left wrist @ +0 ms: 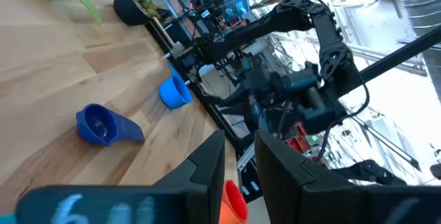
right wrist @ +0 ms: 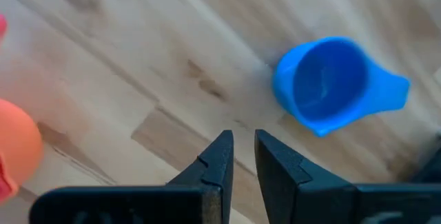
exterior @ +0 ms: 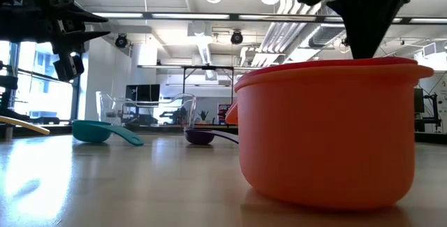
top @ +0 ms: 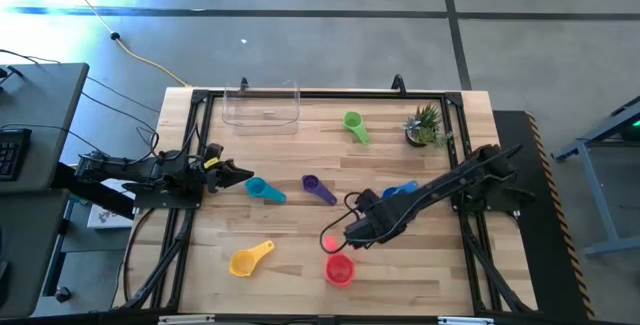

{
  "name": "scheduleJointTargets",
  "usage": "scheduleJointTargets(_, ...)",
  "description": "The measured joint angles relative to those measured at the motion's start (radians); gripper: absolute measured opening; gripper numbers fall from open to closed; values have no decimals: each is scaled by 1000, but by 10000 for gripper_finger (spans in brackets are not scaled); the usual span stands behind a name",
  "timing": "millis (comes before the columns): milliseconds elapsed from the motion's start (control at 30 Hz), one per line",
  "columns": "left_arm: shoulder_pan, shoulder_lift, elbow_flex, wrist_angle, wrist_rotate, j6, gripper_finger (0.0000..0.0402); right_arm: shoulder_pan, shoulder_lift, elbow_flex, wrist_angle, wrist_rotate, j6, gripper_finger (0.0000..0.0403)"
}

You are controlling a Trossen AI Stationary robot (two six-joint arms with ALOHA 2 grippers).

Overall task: Nest measuring cups in basket
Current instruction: Stack the blue measuring cup on the red measuring cup

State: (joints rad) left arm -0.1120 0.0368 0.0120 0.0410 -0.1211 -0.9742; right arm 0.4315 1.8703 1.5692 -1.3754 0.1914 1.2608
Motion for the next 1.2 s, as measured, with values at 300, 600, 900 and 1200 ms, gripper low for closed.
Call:
scheduleJointTargets(300,0,0,0,-1,0,8,71,-27,-79,0,-49,75,-3,53)
scheduleJointTargets(600,0,0,0,-7,0,9,71,-61,-154,0,-99,92,-4,53)
scheduleJointTargets(900,0,0,0,-15,7,10,71,-67,-283,0,-195,185,43,53)
scheduleJointTargets(1200,0,0,0,-15,8,10,71,-67,-370,-1,-197,251,87,53)
